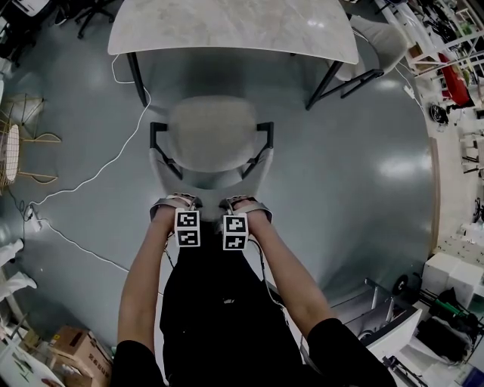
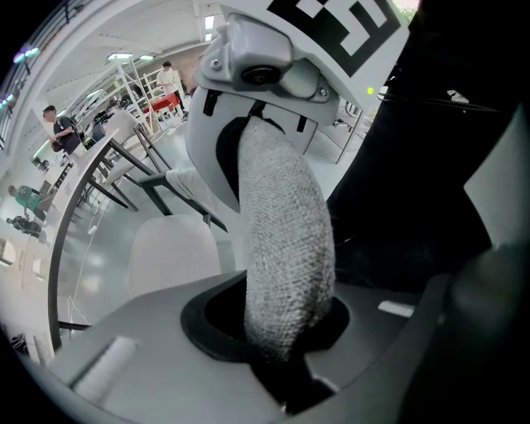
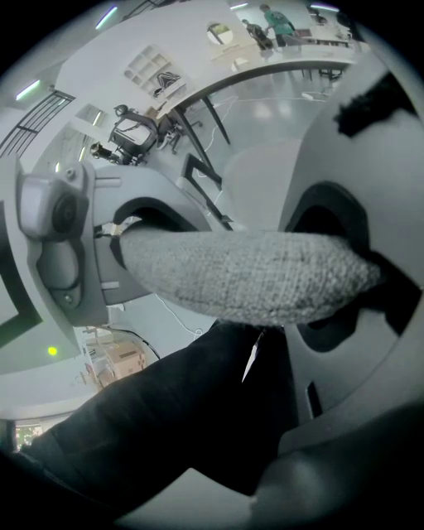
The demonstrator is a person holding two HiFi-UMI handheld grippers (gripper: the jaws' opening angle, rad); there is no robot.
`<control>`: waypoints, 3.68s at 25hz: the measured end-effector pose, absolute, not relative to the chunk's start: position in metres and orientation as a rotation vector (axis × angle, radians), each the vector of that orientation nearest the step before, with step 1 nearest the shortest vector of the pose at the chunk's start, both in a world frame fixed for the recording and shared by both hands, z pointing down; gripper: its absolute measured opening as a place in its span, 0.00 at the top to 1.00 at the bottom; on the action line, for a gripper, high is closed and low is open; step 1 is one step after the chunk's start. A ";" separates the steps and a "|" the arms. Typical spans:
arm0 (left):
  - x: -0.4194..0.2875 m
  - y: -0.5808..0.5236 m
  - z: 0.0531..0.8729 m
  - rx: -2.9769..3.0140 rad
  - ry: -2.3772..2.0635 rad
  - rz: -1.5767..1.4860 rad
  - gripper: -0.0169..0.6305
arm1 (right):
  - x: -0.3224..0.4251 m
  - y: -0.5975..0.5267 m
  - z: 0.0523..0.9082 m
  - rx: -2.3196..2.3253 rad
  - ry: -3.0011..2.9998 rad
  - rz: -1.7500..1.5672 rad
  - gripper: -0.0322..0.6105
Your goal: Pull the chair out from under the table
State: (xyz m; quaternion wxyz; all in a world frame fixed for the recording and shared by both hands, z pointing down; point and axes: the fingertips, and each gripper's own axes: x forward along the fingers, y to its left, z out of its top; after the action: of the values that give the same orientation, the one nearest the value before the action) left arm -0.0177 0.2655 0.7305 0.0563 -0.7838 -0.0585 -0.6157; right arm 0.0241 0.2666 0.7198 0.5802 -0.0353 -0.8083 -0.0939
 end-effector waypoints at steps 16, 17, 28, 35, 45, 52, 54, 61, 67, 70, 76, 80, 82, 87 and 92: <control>-0.015 0.302 0.732 -2.372 -0.173 -1.853 0.86 | 0.027 0.304 0.721 -0.083 -1.883 -0.215 0.81; -0.014 0.306 0.731 -2.372 -0.172 -1.852 0.86 | 0.028 0.307 0.721 -0.082 -1.885 -0.215 0.81; -0.010 0.339 0.732 -2.365 -0.191 -1.831 0.86 | 0.031 0.342 0.722 -0.071 -1.882 -0.201 0.81; -0.015 0.350 0.734 -2.359 -0.196 -1.825 0.86 | 0.026 0.352 0.724 -0.064 -1.882 -0.195 0.81; -0.013 0.351 0.735 -2.349 -0.185 -1.836 0.83 | 0.027 0.355 0.724 -0.056 -1.890 -0.195 0.79; -0.012 0.348 0.724 -2.454 -0.104 -1.850 0.69 | 0.028 0.348 0.715 0.009 -1.883 -0.198 0.66; -0.013 0.346 0.718 -2.456 -0.077 -1.846 0.69 | 0.029 0.347 0.707 0.025 -1.896 -0.174 0.66; -0.020 0.348 0.690 -2.512 0.037 -1.809 0.68 | 0.036 0.354 0.673 0.083 -1.935 -0.158 0.65; -0.031 0.344 0.651 -2.572 0.183 -1.727 0.67 | 0.032 0.345 0.616 0.290 -2.069 -0.010 0.65; -0.035 0.335 0.622 -2.663 0.311 -1.661 0.68 | 0.030 0.335 0.584 0.415 -2.132 0.038 0.65; -0.038 0.314 0.566 -2.711 0.527 -1.499 0.70 | 0.035 0.300 0.508 0.770 -2.267 0.170 0.76; -0.040 0.301 0.535 -2.755 0.744 -1.351 0.76 | 0.046 0.287 0.469 0.981 -2.314 0.228 0.88; -0.042 0.296 0.517 -2.842 0.860 -1.235 0.82 | 0.049 0.282 0.447 1.096 -2.357 0.283 0.90; -0.052 0.291 0.462 -3.120 1.148 -0.832 0.96 | 0.054 0.279 0.399 1.341 -2.411 0.321 0.92; -0.059 0.294 0.416 -3.047 1.300 -0.685 0.96 | 0.064 0.282 0.360 1.573 -2.442 0.337 0.92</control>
State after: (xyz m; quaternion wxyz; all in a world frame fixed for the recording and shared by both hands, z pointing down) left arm -0.0595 0.2940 0.4160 -0.1205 -0.8941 0.3816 -0.2011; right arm 0.0639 0.2816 0.3602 0.1085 0.5348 -0.8301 0.1146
